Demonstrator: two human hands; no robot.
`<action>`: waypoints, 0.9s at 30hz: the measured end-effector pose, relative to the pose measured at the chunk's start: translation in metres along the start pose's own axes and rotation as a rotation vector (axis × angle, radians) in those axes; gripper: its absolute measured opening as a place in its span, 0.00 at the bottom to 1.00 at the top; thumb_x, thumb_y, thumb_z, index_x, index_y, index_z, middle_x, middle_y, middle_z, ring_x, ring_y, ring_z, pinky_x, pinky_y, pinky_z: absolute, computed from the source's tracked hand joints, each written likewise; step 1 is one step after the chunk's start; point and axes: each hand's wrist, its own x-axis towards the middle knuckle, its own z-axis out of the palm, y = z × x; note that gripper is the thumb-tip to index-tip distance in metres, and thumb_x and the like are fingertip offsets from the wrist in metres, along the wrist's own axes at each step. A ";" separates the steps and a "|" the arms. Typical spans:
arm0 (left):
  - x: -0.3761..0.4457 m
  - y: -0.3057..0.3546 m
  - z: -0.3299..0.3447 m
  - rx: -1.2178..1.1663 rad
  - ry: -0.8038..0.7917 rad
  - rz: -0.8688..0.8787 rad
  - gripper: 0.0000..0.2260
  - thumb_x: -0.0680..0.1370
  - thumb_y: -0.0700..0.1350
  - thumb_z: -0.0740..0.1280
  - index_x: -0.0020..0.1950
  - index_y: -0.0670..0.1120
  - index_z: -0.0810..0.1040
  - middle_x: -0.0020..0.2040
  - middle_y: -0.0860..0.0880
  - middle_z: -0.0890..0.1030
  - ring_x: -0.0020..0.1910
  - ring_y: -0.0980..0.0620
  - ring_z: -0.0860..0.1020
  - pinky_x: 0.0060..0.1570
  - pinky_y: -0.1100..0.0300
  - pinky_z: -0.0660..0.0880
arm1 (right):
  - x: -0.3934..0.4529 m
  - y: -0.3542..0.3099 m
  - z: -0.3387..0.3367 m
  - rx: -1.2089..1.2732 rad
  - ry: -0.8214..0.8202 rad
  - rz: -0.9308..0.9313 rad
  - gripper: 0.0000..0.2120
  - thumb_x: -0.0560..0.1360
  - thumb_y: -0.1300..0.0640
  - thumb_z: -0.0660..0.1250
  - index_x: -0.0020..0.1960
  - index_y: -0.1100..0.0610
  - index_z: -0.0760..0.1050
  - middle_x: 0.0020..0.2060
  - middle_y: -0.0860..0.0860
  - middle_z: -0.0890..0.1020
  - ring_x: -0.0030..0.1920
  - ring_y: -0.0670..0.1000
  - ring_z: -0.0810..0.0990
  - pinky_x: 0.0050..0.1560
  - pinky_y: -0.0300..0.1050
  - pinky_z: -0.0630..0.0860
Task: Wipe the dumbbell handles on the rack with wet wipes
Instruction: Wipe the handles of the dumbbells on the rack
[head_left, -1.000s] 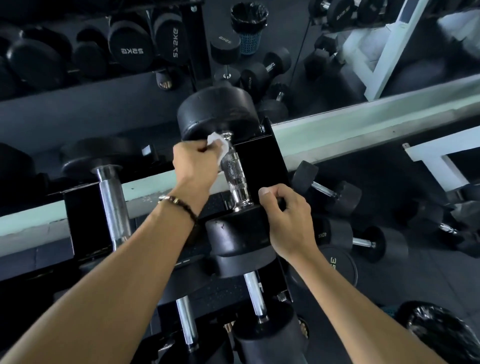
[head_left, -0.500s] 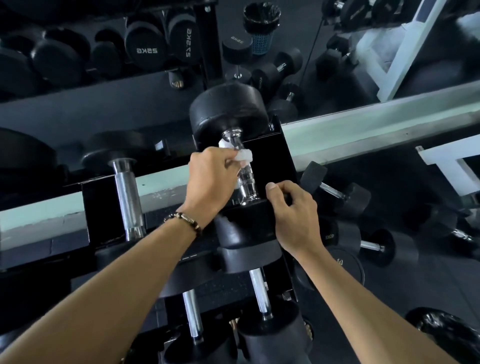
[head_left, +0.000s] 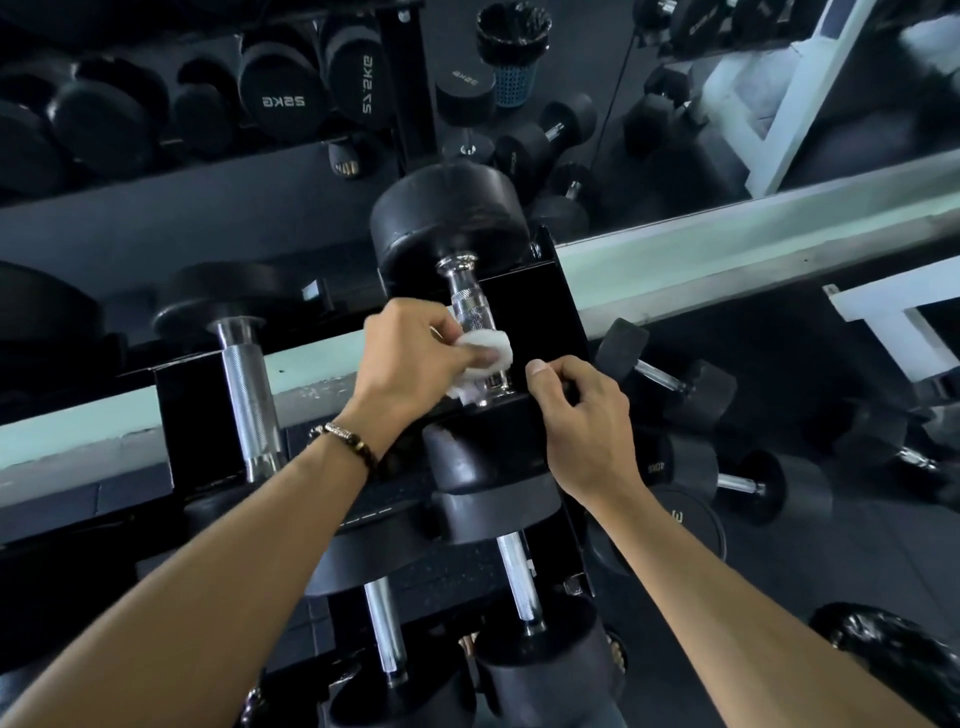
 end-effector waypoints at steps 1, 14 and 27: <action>0.000 0.000 0.001 -0.031 0.042 -0.019 0.16 0.65 0.47 0.82 0.33 0.40 0.79 0.30 0.48 0.81 0.26 0.57 0.78 0.27 0.62 0.74 | 0.000 0.000 0.000 0.004 0.002 -0.003 0.16 0.76 0.41 0.60 0.35 0.49 0.75 0.29 0.43 0.77 0.35 0.46 0.76 0.39 0.44 0.69; 0.026 0.004 -0.011 0.155 0.016 0.076 0.23 0.66 0.50 0.81 0.33 0.35 0.73 0.28 0.46 0.75 0.27 0.56 0.69 0.25 0.67 0.68 | 0.000 0.000 0.001 0.023 0.001 0.007 0.17 0.76 0.41 0.60 0.33 0.49 0.73 0.30 0.39 0.77 0.37 0.44 0.75 0.43 0.45 0.68; 0.017 0.021 -0.002 0.329 -0.109 0.144 0.24 0.68 0.52 0.79 0.27 0.45 0.66 0.25 0.51 0.69 0.24 0.55 0.65 0.23 0.69 0.63 | 0.000 0.000 0.000 0.014 0.027 -0.020 0.19 0.75 0.39 0.59 0.35 0.51 0.74 0.32 0.38 0.78 0.39 0.44 0.76 0.45 0.45 0.67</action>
